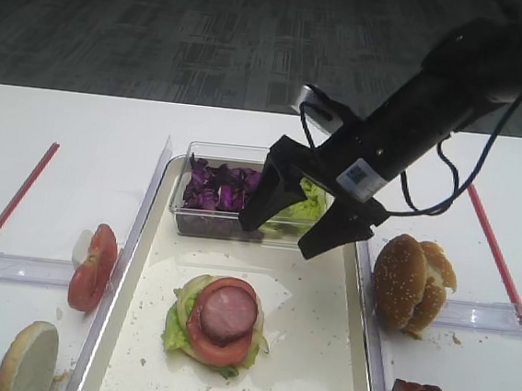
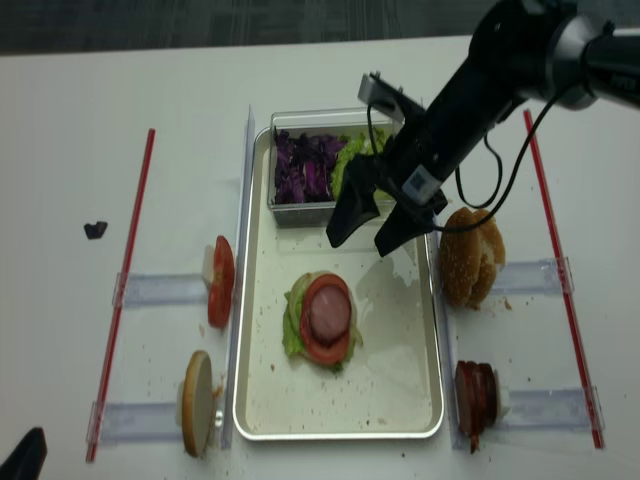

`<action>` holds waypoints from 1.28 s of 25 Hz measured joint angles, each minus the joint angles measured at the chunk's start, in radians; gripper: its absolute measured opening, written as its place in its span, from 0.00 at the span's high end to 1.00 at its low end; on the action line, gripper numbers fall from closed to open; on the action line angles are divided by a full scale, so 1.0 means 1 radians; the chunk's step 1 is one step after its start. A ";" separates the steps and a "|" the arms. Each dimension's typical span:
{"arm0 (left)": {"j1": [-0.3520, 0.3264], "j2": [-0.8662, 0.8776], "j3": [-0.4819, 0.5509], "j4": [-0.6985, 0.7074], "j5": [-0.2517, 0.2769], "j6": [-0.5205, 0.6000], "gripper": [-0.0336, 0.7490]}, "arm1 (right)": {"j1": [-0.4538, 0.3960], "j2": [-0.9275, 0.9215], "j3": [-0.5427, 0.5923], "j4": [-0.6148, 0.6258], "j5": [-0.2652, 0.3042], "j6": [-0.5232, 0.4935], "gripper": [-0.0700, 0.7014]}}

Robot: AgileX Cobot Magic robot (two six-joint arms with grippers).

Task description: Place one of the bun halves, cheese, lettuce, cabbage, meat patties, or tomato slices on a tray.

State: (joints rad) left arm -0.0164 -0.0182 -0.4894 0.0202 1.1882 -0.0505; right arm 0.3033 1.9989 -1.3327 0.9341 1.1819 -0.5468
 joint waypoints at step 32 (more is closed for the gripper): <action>0.000 0.000 0.000 0.000 0.000 0.000 0.40 | 0.056 -0.075 -0.237 -0.902 0.040 0.423 0.03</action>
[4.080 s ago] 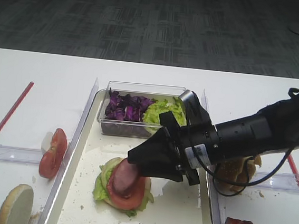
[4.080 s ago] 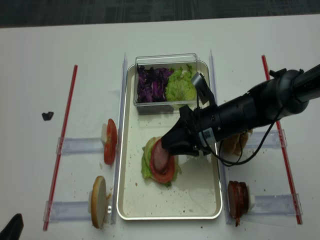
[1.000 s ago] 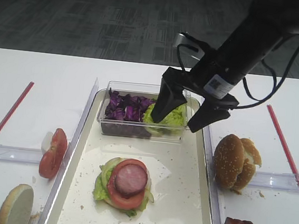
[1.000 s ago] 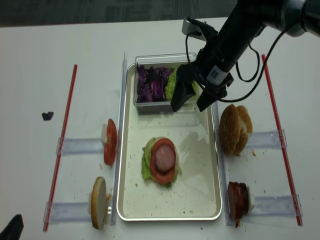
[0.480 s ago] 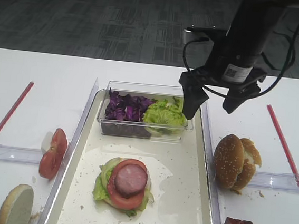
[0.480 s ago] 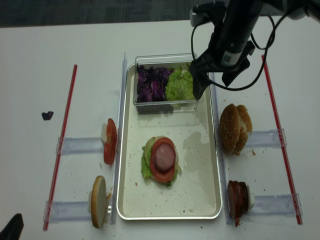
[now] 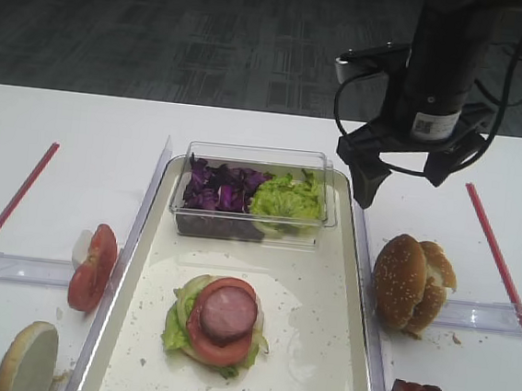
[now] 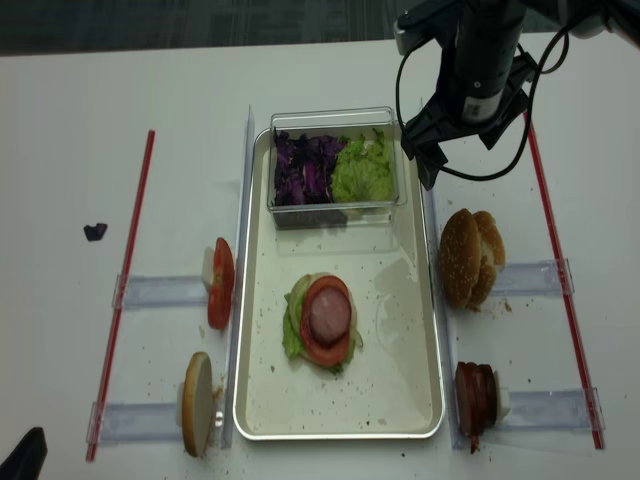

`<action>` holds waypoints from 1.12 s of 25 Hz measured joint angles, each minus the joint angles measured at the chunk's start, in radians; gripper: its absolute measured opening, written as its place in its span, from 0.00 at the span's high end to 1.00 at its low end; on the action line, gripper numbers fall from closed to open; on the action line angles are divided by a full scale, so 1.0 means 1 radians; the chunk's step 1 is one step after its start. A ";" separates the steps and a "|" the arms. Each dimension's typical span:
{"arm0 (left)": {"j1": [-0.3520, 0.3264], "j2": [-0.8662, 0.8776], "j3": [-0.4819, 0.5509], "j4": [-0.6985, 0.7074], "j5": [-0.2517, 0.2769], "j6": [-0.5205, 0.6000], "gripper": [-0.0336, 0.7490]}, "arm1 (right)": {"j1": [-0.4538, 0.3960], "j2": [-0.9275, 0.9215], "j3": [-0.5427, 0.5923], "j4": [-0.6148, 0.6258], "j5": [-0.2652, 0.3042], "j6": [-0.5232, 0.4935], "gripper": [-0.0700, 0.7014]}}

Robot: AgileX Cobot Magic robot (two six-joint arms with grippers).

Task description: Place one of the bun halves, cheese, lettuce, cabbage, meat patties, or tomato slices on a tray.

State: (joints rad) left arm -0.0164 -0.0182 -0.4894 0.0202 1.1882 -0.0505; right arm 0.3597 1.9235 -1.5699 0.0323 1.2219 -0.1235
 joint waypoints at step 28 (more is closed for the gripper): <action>0.000 0.000 0.000 0.000 0.000 0.000 0.40 | -0.287 0.000 -0.002 -0.051 0.000 0.027 0.03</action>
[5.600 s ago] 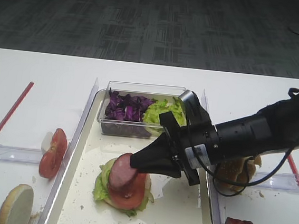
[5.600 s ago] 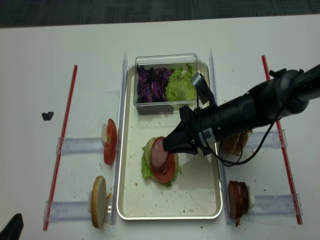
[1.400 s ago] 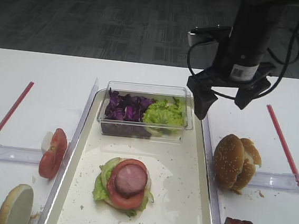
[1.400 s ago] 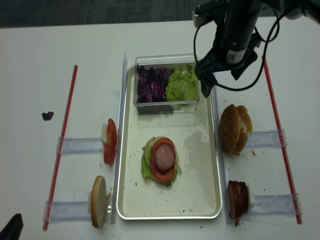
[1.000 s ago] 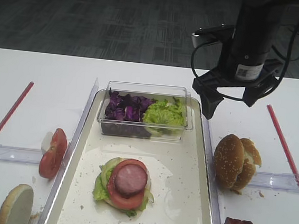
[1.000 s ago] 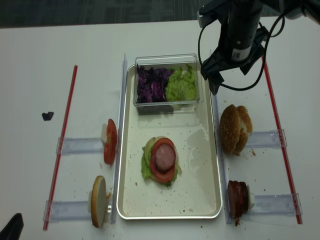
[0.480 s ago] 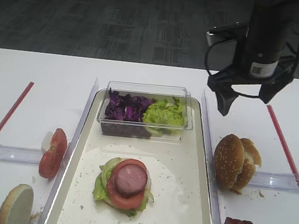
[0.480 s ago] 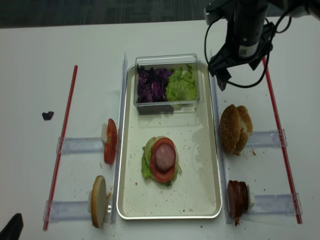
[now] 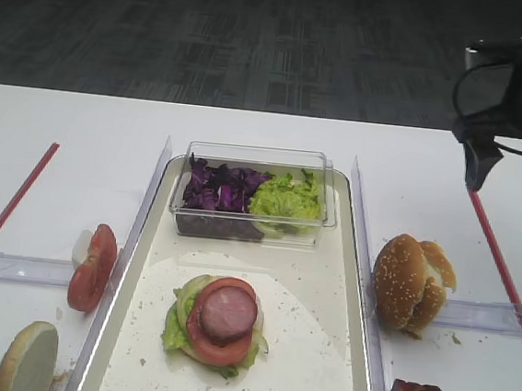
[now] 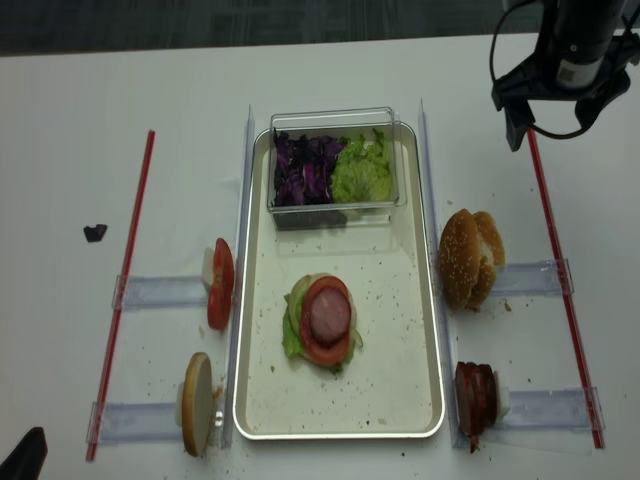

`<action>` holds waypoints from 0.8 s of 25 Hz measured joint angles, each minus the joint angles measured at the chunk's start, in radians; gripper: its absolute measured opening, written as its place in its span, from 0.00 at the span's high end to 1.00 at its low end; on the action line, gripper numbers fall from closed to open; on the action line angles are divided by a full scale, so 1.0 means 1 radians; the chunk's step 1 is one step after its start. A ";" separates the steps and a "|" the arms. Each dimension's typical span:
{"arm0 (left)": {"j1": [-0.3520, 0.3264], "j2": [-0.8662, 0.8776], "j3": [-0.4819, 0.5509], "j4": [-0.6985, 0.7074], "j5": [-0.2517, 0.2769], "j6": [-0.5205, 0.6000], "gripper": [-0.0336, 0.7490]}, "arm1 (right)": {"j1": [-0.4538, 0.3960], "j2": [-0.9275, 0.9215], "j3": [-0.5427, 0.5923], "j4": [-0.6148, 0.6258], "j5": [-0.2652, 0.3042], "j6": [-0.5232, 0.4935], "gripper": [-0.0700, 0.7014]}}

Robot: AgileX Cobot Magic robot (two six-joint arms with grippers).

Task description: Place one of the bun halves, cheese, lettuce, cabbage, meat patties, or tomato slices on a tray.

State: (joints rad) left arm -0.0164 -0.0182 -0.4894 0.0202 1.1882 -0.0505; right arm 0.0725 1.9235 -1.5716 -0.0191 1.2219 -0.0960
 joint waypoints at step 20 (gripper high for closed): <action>0.000 0.000 0.000 0.000 0.000 0.000 0.40 | -0.118 0.000 0.000 0.045 0.000 -0.024 0.03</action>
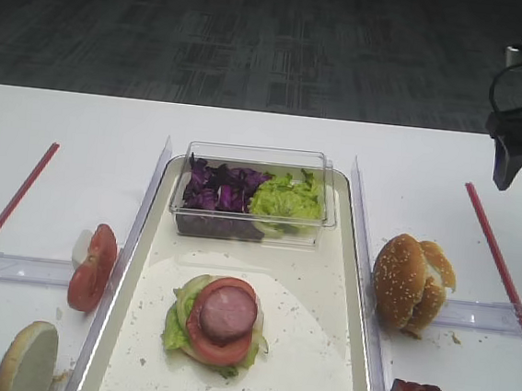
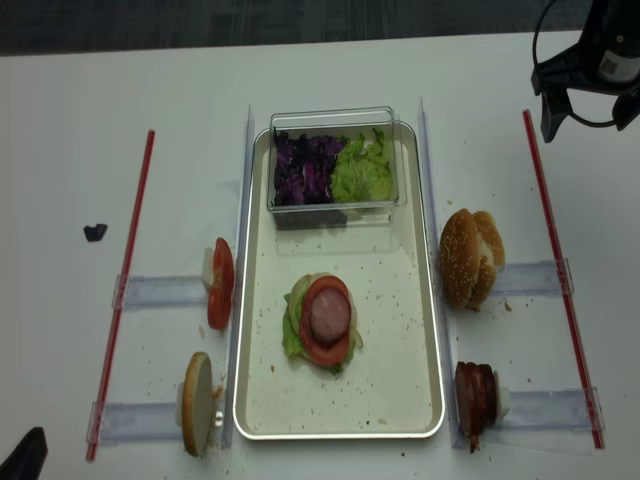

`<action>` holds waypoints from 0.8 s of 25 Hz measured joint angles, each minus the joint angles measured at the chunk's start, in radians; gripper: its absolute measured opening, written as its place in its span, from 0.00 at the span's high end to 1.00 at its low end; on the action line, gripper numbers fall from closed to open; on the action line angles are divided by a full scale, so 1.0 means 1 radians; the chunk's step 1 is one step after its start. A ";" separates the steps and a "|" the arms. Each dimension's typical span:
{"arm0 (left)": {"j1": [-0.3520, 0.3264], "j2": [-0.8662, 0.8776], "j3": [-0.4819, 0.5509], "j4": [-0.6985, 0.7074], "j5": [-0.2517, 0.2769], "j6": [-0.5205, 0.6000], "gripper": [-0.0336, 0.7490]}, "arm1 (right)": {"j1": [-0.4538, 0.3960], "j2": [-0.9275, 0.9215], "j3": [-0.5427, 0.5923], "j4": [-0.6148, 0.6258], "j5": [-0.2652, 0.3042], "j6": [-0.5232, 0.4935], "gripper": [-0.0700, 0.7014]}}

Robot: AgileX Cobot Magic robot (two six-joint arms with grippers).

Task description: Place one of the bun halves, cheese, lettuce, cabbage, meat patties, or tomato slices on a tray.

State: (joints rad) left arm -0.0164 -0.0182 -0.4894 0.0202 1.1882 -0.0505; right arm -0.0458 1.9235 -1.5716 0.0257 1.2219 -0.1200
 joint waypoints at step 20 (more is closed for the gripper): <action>0.000 0.000 0.000 0.000 0.000 0.000 0.40 | 0.000 -0.401 0.167 0.006 0.013 -0.005 0.03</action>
State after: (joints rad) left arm -0.0164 -0.0182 -0.4894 0.0202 1.1882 -0.0505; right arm -0.0458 1.5230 -1.4041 0.0320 1.2352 -0.1247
